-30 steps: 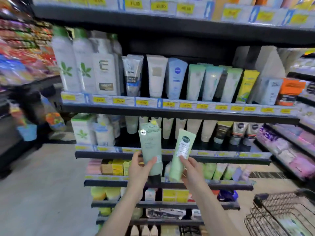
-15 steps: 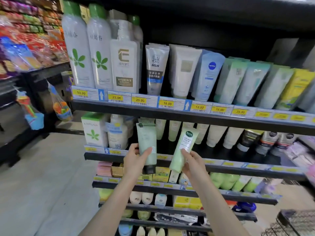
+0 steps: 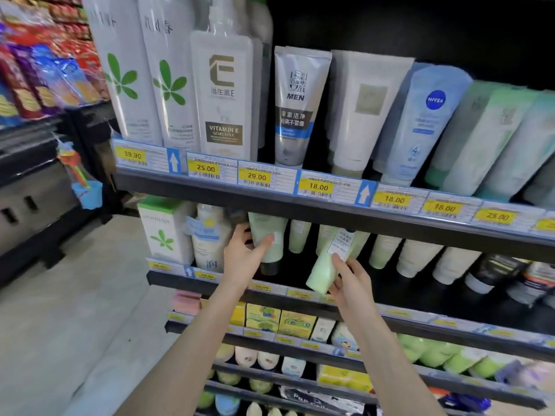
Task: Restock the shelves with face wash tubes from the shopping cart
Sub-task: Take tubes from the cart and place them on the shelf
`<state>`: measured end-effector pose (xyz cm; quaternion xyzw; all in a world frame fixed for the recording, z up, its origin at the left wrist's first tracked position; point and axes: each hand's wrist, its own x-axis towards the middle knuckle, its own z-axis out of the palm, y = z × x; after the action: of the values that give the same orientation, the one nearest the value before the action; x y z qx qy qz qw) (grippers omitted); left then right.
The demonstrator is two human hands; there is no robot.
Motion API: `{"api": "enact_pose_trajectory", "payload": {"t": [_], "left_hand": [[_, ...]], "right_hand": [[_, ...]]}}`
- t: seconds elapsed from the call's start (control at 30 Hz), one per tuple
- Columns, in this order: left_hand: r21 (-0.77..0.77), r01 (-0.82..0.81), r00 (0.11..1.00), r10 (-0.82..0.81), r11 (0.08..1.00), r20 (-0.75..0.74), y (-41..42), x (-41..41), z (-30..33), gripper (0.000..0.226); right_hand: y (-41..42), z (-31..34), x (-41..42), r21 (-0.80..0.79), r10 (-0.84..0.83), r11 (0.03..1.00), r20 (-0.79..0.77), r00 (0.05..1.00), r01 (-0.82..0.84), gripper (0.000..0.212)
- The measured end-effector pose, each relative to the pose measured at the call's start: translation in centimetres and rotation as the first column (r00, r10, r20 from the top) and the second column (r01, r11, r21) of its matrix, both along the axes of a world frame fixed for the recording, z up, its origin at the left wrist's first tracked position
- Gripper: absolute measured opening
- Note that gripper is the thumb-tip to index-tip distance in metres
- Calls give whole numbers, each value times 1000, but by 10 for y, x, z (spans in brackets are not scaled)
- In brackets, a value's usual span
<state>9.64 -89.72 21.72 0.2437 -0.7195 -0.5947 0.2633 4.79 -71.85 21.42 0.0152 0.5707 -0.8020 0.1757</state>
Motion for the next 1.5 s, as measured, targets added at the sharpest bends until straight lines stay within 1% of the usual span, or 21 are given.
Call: {"api": "enact_pose_trajectory", "payload": {"t": [0.1, 0.2, 0.3, 0.37, 0.47, 0.5, 0.6, 0.67, 0.77, 0.9, 1.13, 1.33, 1.43, 1.5], "left_hand": [[-89, -5, 1000, 8, 996, 28, -4, -5, -8, 43], [-127, 8, 998, -1, 992, 57, -6, -6, -16, 45], [-195, 17, 996, 0, 981, 85, -11, -10, -20, 49], [-228, 32, 994, -7, 973, 111, -14, -13, -20, 50], [-274, 69, 988, -28, 959, 153, -16, -17, -23, 50], [-279, 74, 987, -30, 957, 158, -16, -17, -24, 50], [-289, 72, 987, -27, 955, 157, -19, -16, -28, 49], [-309, 91, 984, -36, 947, 177, -22, -15, -31, 48], [-310, 131, 976, -68, 942, 206, -27, -15, -33, 48], [-324, 161, 970, -90, 932, 224, -31, -15, -34, 49], [-308, 226, 956, -149, 924, 254, -33, -17, -33, 53], [-342, 179, 960, -88, 923, 265, -29, -15, -35, 50], [-407, 83, 982, -6, 910, 188, -20, -8, -37, 50], [-465, 7, 989, 63, 885, 136, -10, 1, -40, 51]], "right_hand": [[0, -6, -5, 12, 10, 1000, 1, 1000, -10, 8], [2, -11, -8, -4, 13, 1000, -1, 1000, -13, 7], [3, -16, -8, 8, 51, 999, -37, 998, -51, 24], [3, -18, -9, 18, 58, 998, -47, 997, -58, 28], [3, -20, -9, 30, 69, 997, -52, 996, -67, 17], [4, -20, -9, 32, 73, 997, -52, 996, -72, 17], [5, -20, -8, 22, 81, 997, -45, 996, -80, 34], [5, -20, -9, 11, 78, 997, -34, 996, -78, 37], [6, -21, -8, 10, 95, 995, -41, 995, -95, 37], [6, -21, -6, 24, 108, 994, -58, 992, -107, 32], [6, -20, -6, 30, 84, 996, -46, 995, -82, 36], [5, -16, -4, 22, 82, 996, -38, 996, -82, 30], [5, -14, -4, 10, 63, 998, -19, 998, -63, 35], [3, -9, -5, 14, 55, 998, -19, 998, -55, 37]]}}
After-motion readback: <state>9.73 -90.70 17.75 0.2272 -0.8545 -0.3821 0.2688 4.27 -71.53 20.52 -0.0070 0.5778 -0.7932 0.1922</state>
